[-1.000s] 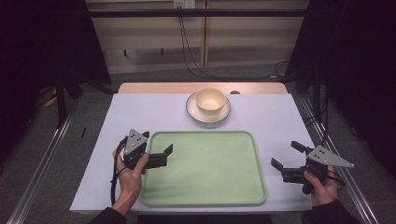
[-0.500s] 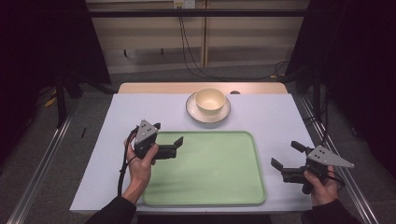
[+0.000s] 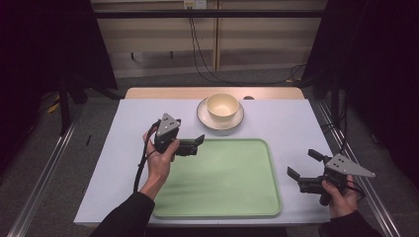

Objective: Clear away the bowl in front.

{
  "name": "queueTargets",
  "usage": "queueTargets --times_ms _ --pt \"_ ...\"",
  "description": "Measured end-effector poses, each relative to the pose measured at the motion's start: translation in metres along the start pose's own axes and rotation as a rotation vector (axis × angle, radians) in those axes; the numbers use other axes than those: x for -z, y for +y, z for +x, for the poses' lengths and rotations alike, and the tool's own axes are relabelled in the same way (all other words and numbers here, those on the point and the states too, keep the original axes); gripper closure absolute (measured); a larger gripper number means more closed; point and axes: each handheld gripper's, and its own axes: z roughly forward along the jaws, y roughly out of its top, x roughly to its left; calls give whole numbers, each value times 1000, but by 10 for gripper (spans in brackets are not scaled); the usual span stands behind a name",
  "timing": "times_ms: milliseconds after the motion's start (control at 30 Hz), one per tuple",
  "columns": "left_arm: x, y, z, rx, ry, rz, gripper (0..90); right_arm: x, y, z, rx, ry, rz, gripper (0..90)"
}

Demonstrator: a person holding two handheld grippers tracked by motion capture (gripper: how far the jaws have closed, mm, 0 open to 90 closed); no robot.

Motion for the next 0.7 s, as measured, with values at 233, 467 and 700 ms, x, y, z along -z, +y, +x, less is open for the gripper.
queueTargets --times_ms 233,467,700 --pt "-20 10 -1 -13 -30 3 21 0 0 0 -2 0 2 0" --pt "-44 15 3 -12 -57 11 27 0 0 0 1 1 -1 0" --pt "-67 23 9 -19 -36 25 40 0 0 0 2 6 0 0"
